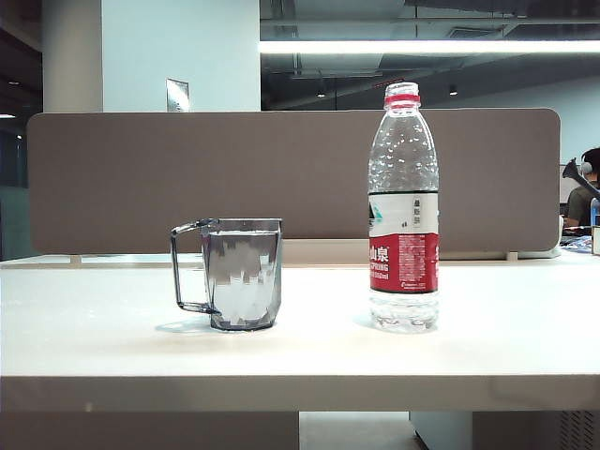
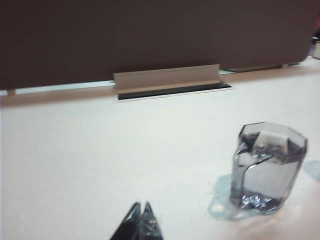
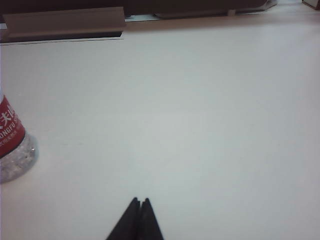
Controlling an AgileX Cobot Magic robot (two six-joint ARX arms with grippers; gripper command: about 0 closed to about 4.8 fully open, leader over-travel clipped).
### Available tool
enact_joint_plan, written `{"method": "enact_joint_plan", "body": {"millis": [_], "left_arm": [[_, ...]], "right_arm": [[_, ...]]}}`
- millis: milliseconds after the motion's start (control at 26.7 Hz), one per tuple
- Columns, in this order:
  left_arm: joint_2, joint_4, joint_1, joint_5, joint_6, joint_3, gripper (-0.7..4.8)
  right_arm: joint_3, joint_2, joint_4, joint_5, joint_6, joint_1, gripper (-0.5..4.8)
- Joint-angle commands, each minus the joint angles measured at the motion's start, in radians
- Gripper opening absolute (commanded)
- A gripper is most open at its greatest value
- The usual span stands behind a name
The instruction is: Pick up the mineral water bottle on the table and pour water into the mug until it's full.
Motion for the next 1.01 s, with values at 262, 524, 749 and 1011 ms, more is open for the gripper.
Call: {"method": "enact_joint_plan", "body": {"millis": [262,524,749,1011], "left_arm": [[0.008,-0.056,0.055,0.002,-0.042,-0.061,-0.05],[0.008,-0.112,0.146,0.003,-0.042,-0.061,-0.05],[0.008,-0.112,0.145,0.002,-0.043,-0.061,-0.05],[0.008,-0.112,0.145,0.002,-0.043,-0.061,-0.05]], "right_arm": [[-0.007,-0.001,0.011,0.0,-0.003,0.0,-0.05],[-0.007,-0.001,0.012,0.0,-0.003,0.001,-0.05],[-0.007,-0.001,0.011,0.0,-0.003,0.001,-0.05],[-0.007,-0.001,0.011,0.0,-0.003,0.001,-0.05]]}}
